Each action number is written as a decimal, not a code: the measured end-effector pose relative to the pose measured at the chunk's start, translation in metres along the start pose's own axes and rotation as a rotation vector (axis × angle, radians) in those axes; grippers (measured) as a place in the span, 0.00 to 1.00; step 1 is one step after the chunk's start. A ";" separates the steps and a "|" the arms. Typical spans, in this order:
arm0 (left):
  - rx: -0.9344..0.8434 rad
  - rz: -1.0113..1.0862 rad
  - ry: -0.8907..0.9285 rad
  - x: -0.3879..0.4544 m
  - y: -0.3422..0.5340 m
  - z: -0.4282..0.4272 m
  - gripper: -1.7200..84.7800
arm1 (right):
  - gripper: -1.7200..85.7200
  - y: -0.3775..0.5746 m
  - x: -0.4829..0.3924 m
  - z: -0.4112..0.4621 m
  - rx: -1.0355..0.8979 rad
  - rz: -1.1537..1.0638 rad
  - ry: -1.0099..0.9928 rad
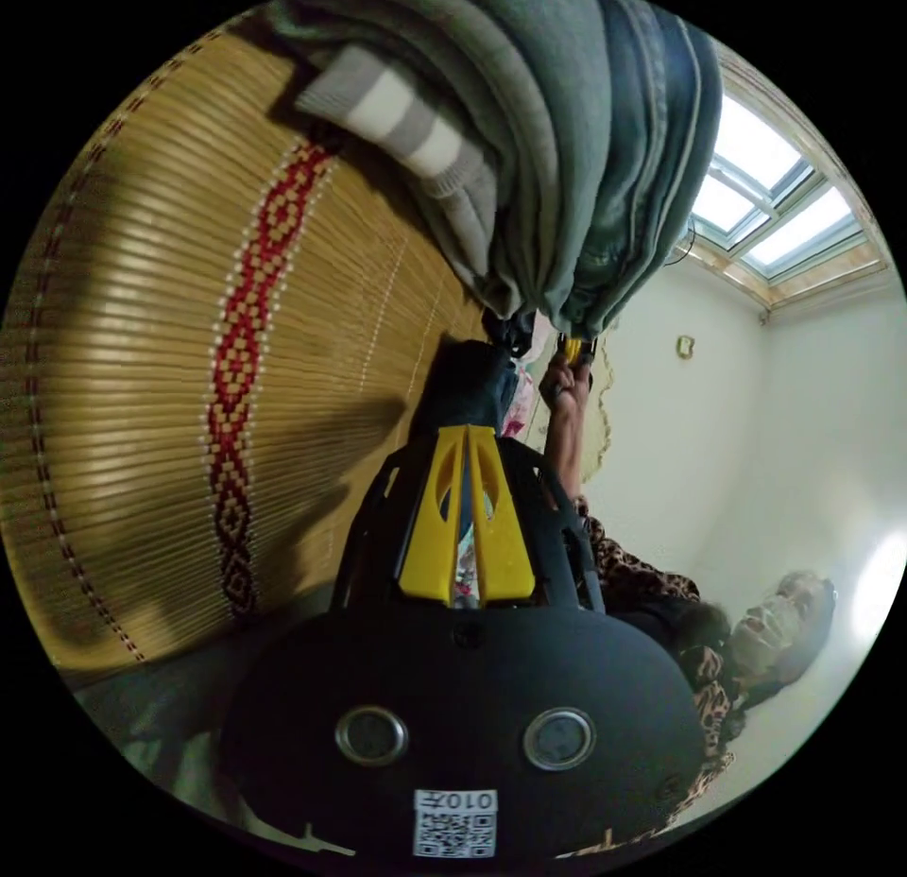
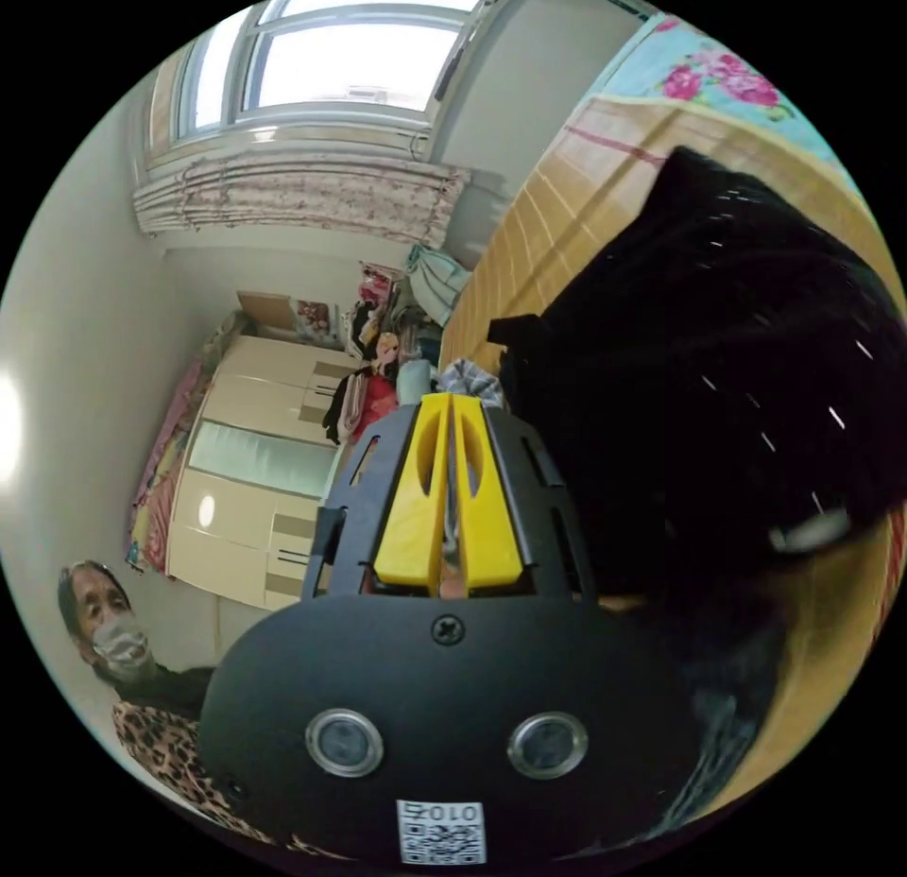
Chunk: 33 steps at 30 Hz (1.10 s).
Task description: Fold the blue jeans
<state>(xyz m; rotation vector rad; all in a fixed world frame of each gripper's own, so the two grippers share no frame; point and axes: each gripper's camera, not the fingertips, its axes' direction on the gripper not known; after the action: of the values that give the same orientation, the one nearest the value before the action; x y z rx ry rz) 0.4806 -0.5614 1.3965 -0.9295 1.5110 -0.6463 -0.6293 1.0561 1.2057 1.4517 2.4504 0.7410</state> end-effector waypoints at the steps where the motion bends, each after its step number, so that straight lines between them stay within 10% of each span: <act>1: 0.012 -0.009 0.019 -0.003 0.000 -0.002 0.02 | 0.05 -0.018 0.002 0.018 -0.022 0.013 0.006; 14: -0.029 -0.013 0.008 0.000 -0.015 0.014 0.02 | 0.05 -0.058 0.034 0.095 -0.146 0.070 0.245; 21: -0.045 0.007 -0.073 0.012 -0.016 0.024 0.03 | 0.12 0.017 0.015 -0.021 0.009 -0.094 -0.143; 33: 0.002 0.098 -0.124 0.038 -0.015 0.040 0.15 | 0.24 0.180 0.048 -0.189 0.162 0.168 0.394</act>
<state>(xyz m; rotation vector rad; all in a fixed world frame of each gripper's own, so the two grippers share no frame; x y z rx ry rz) 0.5234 -0.5969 1.3821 -0.8724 1.4353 -0.5102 -0.5933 1.1079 1.4628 1.7310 2.7547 0.9632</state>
